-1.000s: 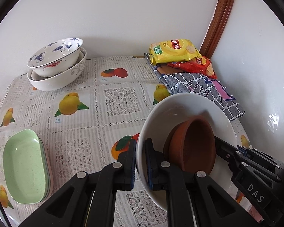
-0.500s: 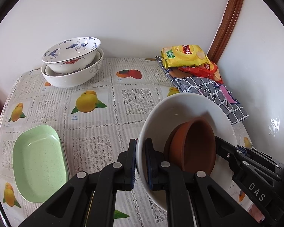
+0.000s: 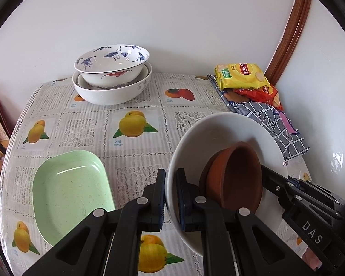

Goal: Organize plates and bowls
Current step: 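Lift the white bowl with both grippers and carry it over the light-green plate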

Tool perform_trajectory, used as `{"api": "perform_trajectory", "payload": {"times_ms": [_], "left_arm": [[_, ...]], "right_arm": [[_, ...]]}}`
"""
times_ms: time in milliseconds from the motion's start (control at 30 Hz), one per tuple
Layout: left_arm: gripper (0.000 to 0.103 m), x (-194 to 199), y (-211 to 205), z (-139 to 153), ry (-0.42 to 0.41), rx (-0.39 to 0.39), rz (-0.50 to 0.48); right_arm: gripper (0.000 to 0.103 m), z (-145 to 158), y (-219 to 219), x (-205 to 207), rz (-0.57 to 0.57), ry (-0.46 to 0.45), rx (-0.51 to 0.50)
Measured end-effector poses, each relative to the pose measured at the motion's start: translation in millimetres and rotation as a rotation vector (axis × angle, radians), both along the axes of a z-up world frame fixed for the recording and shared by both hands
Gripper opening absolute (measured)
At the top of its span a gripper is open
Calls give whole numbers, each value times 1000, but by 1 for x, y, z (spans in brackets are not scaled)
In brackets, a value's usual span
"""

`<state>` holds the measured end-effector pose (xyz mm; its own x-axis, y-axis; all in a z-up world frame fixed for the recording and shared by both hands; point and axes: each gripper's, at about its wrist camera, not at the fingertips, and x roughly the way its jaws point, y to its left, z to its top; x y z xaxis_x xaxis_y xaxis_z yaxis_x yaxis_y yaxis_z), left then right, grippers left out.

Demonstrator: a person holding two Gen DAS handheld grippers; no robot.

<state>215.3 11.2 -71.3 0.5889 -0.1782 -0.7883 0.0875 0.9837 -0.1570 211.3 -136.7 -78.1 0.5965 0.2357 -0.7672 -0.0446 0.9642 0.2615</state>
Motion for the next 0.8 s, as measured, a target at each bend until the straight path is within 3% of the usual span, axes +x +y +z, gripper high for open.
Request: {"api": "perform_trajectory", "payload": {"times_ms": [800], "left_arm": [[10, -4, 54, -1, 1, -23, 74]], "right_arm": [[10, 1, 53, 8, 65, 3, -9]]}}
